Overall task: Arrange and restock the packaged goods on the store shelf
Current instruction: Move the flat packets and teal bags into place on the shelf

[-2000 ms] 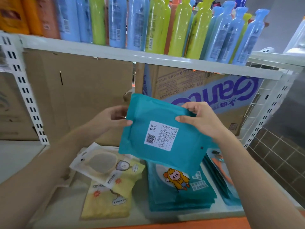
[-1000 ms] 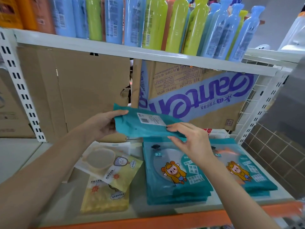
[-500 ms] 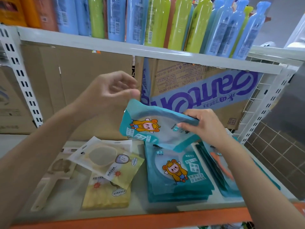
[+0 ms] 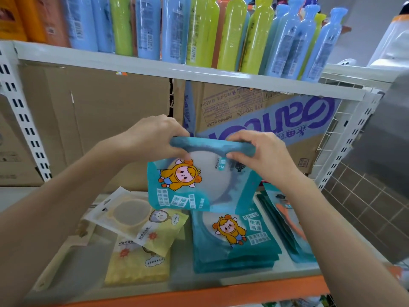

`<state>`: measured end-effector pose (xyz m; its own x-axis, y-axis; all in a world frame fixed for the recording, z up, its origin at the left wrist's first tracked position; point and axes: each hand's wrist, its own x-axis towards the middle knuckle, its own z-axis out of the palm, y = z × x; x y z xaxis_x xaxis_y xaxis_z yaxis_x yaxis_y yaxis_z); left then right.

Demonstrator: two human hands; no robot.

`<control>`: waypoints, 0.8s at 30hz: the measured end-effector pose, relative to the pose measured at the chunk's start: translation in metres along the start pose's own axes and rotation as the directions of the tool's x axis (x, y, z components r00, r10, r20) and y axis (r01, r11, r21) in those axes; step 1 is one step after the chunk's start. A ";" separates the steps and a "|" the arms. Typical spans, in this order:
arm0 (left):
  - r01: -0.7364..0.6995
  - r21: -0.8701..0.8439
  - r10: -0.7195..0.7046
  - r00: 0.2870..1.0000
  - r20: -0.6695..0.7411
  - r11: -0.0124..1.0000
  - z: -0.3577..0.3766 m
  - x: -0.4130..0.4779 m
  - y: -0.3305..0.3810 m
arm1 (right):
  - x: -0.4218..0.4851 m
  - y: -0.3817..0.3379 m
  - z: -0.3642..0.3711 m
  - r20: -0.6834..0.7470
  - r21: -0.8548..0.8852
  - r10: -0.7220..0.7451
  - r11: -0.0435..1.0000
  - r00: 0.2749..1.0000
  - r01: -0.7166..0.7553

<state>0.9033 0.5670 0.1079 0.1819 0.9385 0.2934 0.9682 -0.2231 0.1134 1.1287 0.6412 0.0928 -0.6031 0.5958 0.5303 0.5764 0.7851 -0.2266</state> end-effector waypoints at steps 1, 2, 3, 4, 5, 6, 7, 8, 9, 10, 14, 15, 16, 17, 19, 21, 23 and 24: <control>0.022 -0.065 -0.023 1.000 -0.006 0.998 0.002 -0.002 -0.006 | -0.003 0.003 -0.001 -0.088 0.023 0.012 1.000 0.996 -0.009; 0.047 -0.138 -0.049 0.999 -0.008 0.989 0.005 -0.004 -0.013 | -0.007 0.007 -0.003 -0.154 0.068 0.033 0.997 0.988 -0.023; 0.070 -0.216 -0.075 0.997 -0.014 0.974 0.007 -0.007 -0.019 | -0.011 0.010 -0.003 -0.195 0.123 0.074 0.991 0.978 -0.051; 0.091 -0.292 -0.101 0.995 -0.021 0.952 0.010 -0.010 -0.024 | -0.017 0.014 -0.003 -0.207 0.176 0.134 0.979 0.969 -0.098; 0.106 -0.362 -0.126 0.991 -0.033 0.926 0.012 -0.014 -0.030 | -0.022 0.019 -0.001 -0.192 0.219 0.203 0.962 0.960 -0.160; 0.121 -0.436 -0.153 0.987 -0.038 0.891 0.014 -0.018 -0.034 | -0.027 0.022 0.001 -0.161 0.252 0.264 0.942 0.951 -0.219; 0.132 -0.515 -0.178 0.983 -0.040 0.847 0.016 -0.022 -0.038 | -0.032 0.026 0.004 -0.120 0.282 0.314 0.920 0.942 -0.271; 0.132 -0.592 -0.198 0.979 -0.047 0.795 0.019 -0.027 -0.040 | -0.037 0.028 0.007 -0.069 0.313 0.350 0.897 0.934 -0.312; 0.139 -0.663 -0.233 0.971 -0.055 0.736 0.022 -0.030 -0.044 | -0.042 0.030 0.011 -0.018 0.350 0.372 0.872 0.928 -0.343; 0.145 -0.730 -0.272 0.961 -0.057 0.667 0.025 -0.033 -0.046 | -0.046 0.032 0.016 0.028 0.390 0.389 0.844 0.921 -0.368; 0.137 -0.862 -0.379 0.923 -0.068 0.488 0.039 -0.038 -0.055 | -0.058 0.036 0.029 0.140 0.553 0.436 0.711 0.889 -0.436; 0.132 -0.875 -0.395 0.916 -0.072 0.465 0.042 -0.039 -0.056 | -0.058 0.036 0.032 0.164 0.576 0.440 0.684 0.883 -0.448; 0.129 -0.890 -0.408 0.911 -0.069 0.438 0.044 -0.040 -0.055 | -0.057 0.034 0.034 0.184 0.590 0.436 0.668 0.881 -0.454; 0.126 -0.902 -0.417 0.907 -0.065 0.414 0.047 -0.041 -0.056 | -0.057 0.032 0.036 0.199 0.600 0.431 0.657 0.880 -0.457; 0.119 -0.919 -0.437 0.897 -0.062 0.375 0.052 -0.041 -0.054 | -0.055 0.027 0.040 0.229 0.640 0.415 0.618 0.881 -0.457; 0.125 -0.933 -0.458 0.888 -0.047 0.338 0.059 -0.040 -0.052 | -0.053 0.019 0.047 0.264 0.688 0.373 0.573 0.889 -0.445; 0.128 -0.950 -0.473 0.881 -0.024 0.287 0.066 -0.040 -0.047 | -0.052 0.014 0.055 0.287 0.735 0.330 0.526 0.899 -0.428; 0.130 -0.958 -0.485 0.875 -0.010 0.255 0.070 -0.040 -0.044 | -0.050 0.011 0.058 0.287 0.755 0.325 0.503 0.901 -0.422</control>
<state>0.8658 0.5578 0.0245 -0.3117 0.9264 0.2113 0.1060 -0.1871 0.9766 1.1334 0.6297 0.0162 -0.5144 0.8405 0.1698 0.1280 0.2711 -0.9540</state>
